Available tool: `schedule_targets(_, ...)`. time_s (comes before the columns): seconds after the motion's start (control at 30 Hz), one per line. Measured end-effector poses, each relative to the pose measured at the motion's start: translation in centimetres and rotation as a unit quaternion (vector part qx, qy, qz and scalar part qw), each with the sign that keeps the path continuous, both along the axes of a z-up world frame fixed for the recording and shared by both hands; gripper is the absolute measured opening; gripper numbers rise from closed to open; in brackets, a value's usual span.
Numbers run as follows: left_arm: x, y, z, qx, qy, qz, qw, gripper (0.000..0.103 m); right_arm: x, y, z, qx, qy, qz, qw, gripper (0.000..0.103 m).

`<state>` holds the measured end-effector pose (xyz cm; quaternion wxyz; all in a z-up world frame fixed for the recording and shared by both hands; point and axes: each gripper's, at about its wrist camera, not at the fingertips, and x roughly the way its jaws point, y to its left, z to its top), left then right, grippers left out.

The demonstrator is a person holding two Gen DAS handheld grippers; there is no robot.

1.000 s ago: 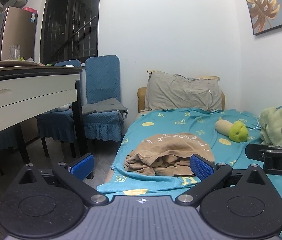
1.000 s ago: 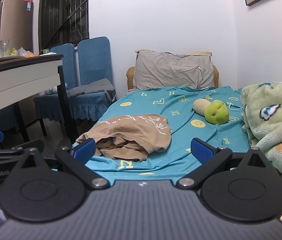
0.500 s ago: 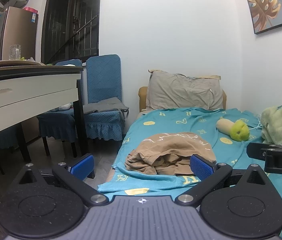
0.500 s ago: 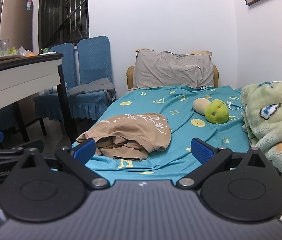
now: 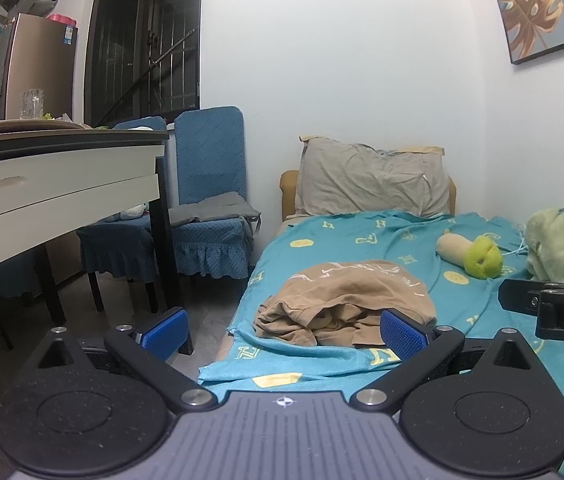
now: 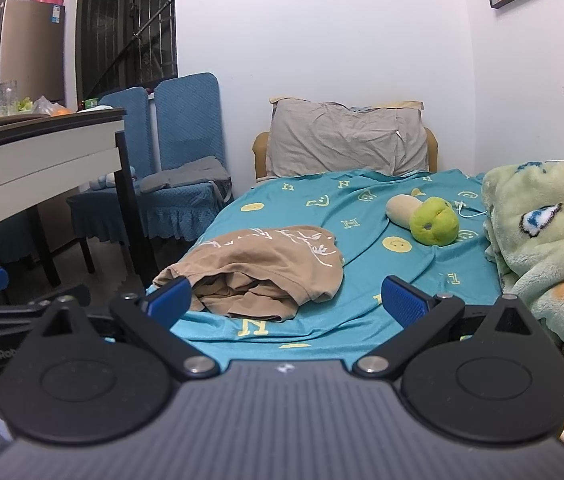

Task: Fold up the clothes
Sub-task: 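Move both grippers toward the crumpled tan T-shirt on the bed, then close the left gripper on the shirt while the right gripper grasps another edge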

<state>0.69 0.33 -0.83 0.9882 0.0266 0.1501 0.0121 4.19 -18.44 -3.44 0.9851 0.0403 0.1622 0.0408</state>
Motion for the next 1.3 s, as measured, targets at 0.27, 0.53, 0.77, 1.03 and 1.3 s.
schedule_targets(0.27,2.2,-0.3,-0.4,-0.004,0.016,0.001,0.9999,0.103,0.9,-0.8,3.5,0.037,-0.027,-0.007,0.999,0.103)
schedule_targets(0.53,11.2,-1.6,-2.4,0.049,0.076,-0.001,0.9959,0.098,5.6,-3.0,8.1,0.056,-0.033,0.017,0.998,0.099)
schedule_targets(0.77,20.7,-2.1,-5.1,0.125,0.115,-0.03,0.9851,0.094,8.7,-6.4,4.0,0.113,0.019,-0.004,0.993,0.028)
schedule_targets(1.03,25.4,-2.3,-11.1,0.162,0.133,-0.081,0.9744,0.074,11.5,-6.6,0.7,0.107,0.04,-0.021,0.993,0.025)
schedule_targets(1.3,27.3,-1.8,-11.6,0.109,0.101,-0.052,0.9876,0.013,14.9,-7.3,-1.5,0.121,0.066,-0.039,0.99,0.026)
